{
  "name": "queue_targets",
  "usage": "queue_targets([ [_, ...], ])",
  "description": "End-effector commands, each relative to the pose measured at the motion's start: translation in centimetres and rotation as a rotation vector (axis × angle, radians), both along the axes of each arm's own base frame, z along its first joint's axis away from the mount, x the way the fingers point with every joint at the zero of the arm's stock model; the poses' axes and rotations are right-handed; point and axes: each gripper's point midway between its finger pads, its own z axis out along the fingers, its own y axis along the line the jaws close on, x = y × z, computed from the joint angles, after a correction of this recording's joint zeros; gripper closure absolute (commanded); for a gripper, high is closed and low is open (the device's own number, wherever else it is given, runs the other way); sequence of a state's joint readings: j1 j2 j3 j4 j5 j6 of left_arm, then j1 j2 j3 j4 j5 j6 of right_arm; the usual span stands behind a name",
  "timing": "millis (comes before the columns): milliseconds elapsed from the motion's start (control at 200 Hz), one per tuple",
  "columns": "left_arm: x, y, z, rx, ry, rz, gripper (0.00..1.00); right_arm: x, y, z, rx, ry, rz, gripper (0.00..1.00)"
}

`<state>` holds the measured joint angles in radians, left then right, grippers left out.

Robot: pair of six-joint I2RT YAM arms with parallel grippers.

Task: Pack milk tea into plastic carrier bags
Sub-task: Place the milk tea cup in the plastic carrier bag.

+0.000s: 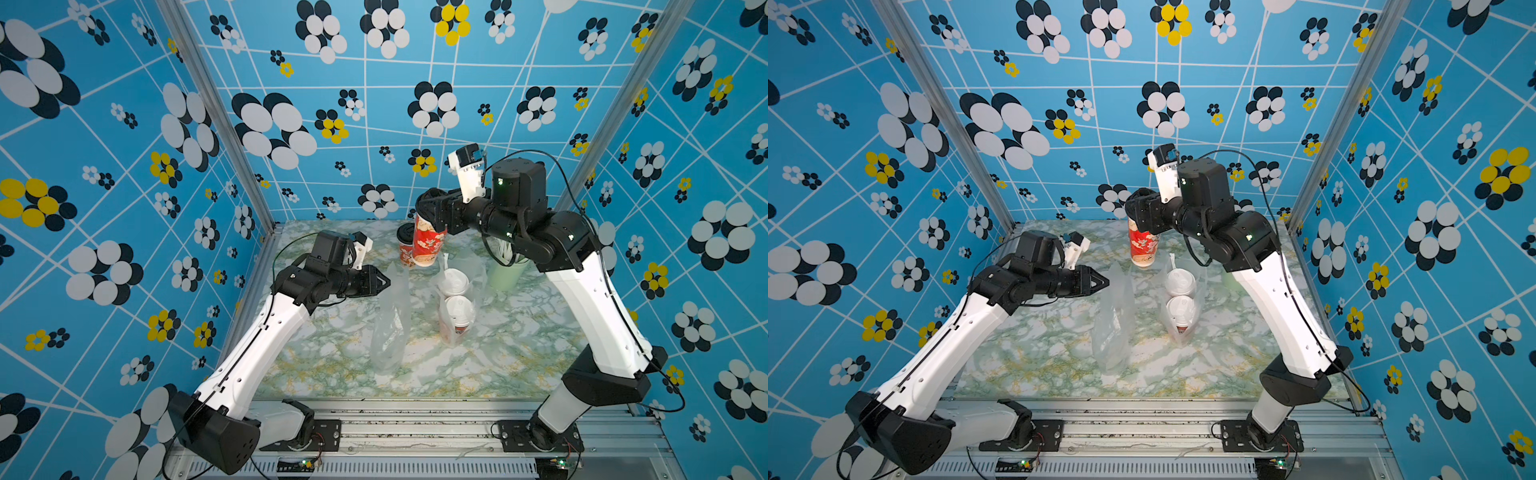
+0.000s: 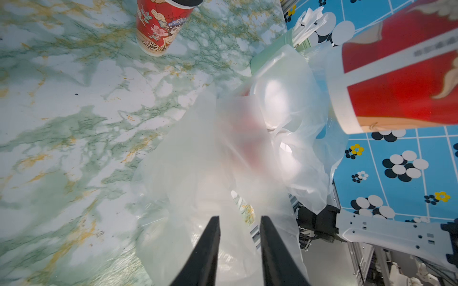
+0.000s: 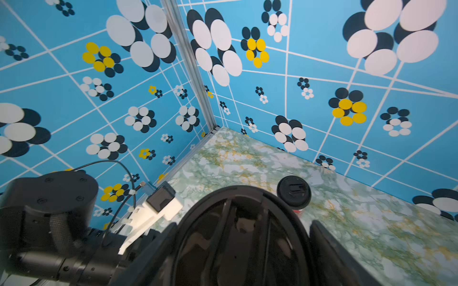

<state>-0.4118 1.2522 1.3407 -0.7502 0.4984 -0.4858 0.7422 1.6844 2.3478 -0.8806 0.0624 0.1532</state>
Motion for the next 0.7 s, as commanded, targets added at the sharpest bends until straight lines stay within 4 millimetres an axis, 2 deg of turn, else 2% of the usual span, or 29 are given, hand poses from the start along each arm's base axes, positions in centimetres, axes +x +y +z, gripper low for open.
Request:
queue_targets([
  [0, -1.3, 0.9, 0.6, 0.029, 0.008, 0.002, 0.54, -2.0, -0.4, 2.3, 0.05, -0.033, -0.023, 0.45],
  [130, -1.7, 1.9, -0.1, 0.131, 0.029, 0.028, 0.39, -2.8, -0.1, 2.1, 0.044, -0.023, -0.033, 0.45],
  [240, -1.3, 2.4, -0.4, 0.239, 0.038, 0.066, 0.32, -3.3, -0.2, 2.0, 0.043, -0.024, -0.039, 0.46],
  [390, -0.7, 1.7, -0.4, 0.345, 0.03, 0.102, 0.24, -3.9, -0.9, 2.2, 0.038, -0.036, -0.058, 0.46],
  [495, -0.6, 1.3, -1.1, 0.425, 0.044, 0.107, 0.23, -4.1, -1.5, 2.4, 0.034, -0.047, -0.071, 0.46],
  [695, -1.0, 2.6, -4.5, 0.594, 0.117, 0.096, 0.24, -4.4, -1.7, 2.4, 0.04, -0.057, -0.066, 0.46],
])
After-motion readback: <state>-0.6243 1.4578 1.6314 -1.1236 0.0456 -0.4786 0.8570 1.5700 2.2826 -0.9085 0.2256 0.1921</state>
